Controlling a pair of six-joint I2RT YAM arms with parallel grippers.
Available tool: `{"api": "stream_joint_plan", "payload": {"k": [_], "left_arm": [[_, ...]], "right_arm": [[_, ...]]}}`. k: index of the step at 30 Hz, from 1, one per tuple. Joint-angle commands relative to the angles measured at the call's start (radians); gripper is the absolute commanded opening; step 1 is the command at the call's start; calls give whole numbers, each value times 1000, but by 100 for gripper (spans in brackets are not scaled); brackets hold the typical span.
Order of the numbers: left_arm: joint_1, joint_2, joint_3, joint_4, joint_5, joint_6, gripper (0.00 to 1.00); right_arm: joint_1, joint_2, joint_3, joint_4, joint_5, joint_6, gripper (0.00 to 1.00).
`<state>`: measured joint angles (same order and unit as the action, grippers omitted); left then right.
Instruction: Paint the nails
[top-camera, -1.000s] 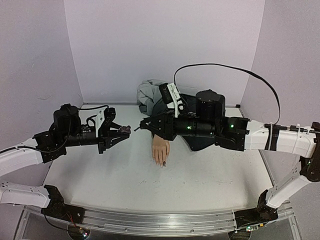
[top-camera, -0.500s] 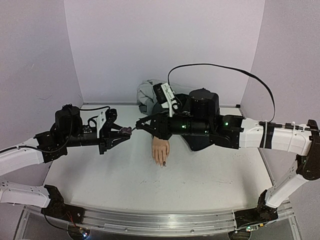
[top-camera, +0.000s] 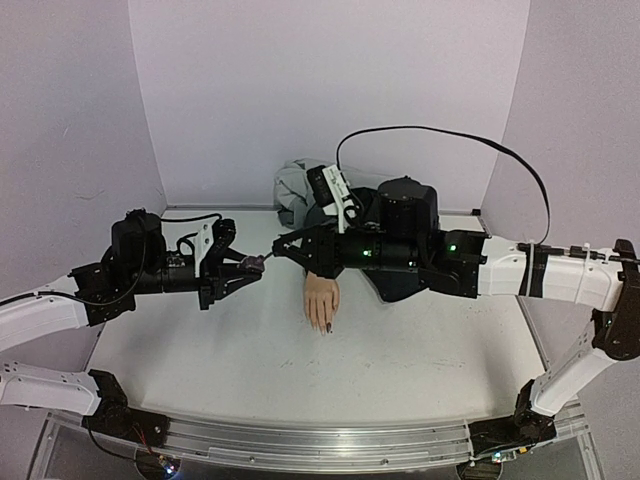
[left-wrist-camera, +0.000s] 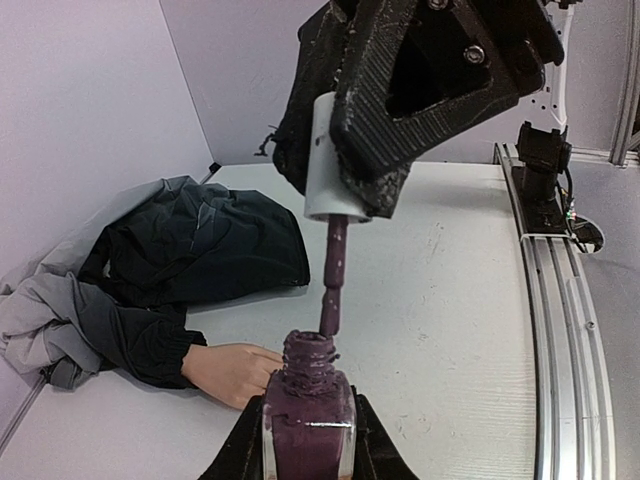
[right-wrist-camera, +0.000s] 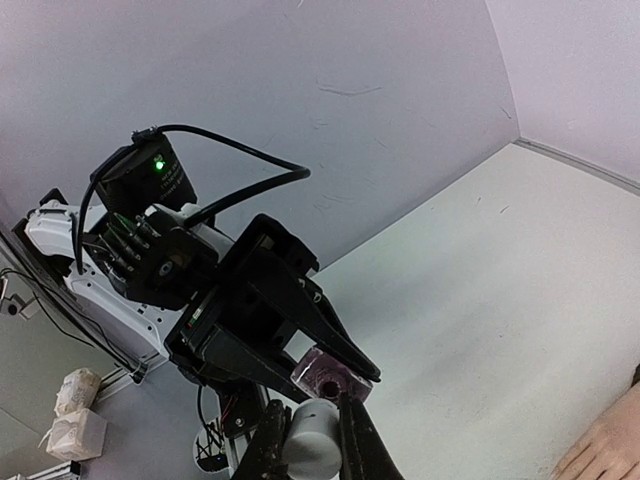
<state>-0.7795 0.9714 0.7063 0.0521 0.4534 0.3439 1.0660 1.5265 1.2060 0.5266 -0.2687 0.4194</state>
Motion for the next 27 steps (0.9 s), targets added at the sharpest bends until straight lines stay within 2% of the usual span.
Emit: {"api": "stream_joint_plan", "payload": {"k": [1, 27], "left_arm": [[-6, -1, 9, 47, 19, 9, 0], [-10, -6, 10, 48, 30, 4, 0]], "right_arm": [[5, -10, 31, 77, 17, -12, 0], [5, 60, 61, 97, -39, -1, 0]]}}
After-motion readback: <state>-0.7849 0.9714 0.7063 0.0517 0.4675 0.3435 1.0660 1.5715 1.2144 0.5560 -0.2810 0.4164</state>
